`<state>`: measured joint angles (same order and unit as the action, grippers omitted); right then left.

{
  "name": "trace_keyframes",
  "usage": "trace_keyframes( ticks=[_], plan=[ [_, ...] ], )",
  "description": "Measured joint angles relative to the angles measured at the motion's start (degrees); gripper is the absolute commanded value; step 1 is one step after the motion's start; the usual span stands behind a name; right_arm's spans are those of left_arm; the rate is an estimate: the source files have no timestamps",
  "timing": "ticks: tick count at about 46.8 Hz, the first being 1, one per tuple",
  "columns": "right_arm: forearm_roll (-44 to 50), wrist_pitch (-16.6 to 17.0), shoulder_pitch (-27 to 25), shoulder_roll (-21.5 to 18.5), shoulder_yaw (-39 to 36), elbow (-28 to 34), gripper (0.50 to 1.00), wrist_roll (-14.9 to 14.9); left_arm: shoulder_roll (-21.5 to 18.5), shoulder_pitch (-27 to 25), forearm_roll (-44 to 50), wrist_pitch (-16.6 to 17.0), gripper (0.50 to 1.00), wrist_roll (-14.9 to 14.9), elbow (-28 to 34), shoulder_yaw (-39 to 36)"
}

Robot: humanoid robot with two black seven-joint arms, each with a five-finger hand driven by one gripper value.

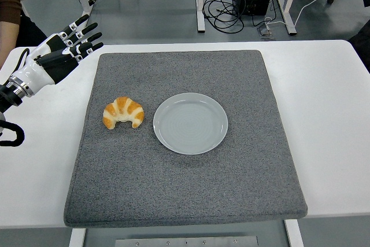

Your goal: Place the bread on the plate

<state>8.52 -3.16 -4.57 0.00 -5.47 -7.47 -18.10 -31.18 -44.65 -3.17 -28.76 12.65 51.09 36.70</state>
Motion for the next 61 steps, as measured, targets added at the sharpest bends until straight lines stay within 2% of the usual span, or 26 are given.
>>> trace_keyframes(
  ticks=[10, 61],
  plan=[
    [0.00, 0.00, 0.00, 0.00, 0.02, 0.00, 1.000, 0.00, 0.34, 0.02, -0.08, 1.80, 0.972, 0.00, -0.38, -0.92],
    [0.00, 0.00, 0.12, 0.00, 0.10, 0.08, 1.000, 0.00, 1.93, -0.07, -0.18, 2.27, 0.972, 0.34, -0.90, -0.76]
  ],
)
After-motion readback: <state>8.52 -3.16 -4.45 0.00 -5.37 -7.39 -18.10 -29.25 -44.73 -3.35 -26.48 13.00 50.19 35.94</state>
